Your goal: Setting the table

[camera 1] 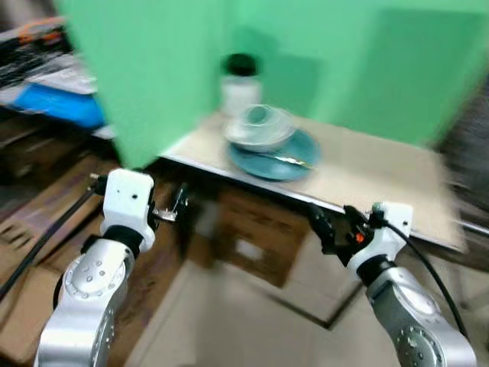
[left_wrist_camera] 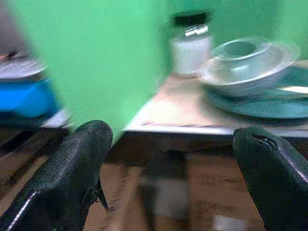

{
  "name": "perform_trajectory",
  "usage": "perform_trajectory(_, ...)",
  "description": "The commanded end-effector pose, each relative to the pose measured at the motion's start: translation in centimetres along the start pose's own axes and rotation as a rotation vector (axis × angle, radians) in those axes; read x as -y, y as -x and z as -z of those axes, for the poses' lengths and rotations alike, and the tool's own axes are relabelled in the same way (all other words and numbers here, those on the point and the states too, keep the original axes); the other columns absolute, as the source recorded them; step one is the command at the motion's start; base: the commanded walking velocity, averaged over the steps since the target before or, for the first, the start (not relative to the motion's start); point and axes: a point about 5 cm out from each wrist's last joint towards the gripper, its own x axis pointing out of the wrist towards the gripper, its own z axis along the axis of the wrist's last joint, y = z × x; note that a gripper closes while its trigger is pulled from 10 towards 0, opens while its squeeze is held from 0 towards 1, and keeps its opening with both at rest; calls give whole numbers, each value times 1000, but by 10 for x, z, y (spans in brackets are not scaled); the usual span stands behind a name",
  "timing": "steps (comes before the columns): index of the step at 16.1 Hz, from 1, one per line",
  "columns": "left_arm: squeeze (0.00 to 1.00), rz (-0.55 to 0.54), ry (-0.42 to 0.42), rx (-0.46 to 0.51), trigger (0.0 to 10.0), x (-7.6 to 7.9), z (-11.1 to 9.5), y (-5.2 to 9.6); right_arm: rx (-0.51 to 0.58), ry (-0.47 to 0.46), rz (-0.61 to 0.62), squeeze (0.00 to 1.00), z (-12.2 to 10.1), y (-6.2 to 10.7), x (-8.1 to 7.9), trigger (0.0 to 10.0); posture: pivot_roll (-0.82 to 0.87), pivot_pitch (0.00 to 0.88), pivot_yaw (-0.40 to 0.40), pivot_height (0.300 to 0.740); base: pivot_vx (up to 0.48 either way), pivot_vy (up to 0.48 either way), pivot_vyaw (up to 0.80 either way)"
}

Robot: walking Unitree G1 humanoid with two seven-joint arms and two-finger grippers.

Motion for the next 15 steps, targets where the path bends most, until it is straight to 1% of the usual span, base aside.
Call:
perform_trajectory(1,0,-1,-1,6,10000,-2,-2,0,12,16,-12,0,-3,-1,-3,10000,114,0,-62,740,345,0,0)
perform_trajectory(3,0,11,-3,5,10000,0,-1,0,14,30,-12,0,-4,-1,-2,10000,114,0,-60,740,345,0,0)
perform_trajectory(7,0,35,-9,10,10000,1,-2,0,50,26,-7,0,-10,0,-1,10000,113,0,-62,740,345,0,0)
perform_trajectory(8,0,43,-10,11,10000,2,-1,0,75,21,-20,0,-13,-1,-2,10000,114,0,-64,740,341,0,-800)
perform_trajectory(15,0,76,-5,1,10000,7,2,0,103,26,-22,0,-19,-4,0,10000,117,0,-71,740,341,0,0)
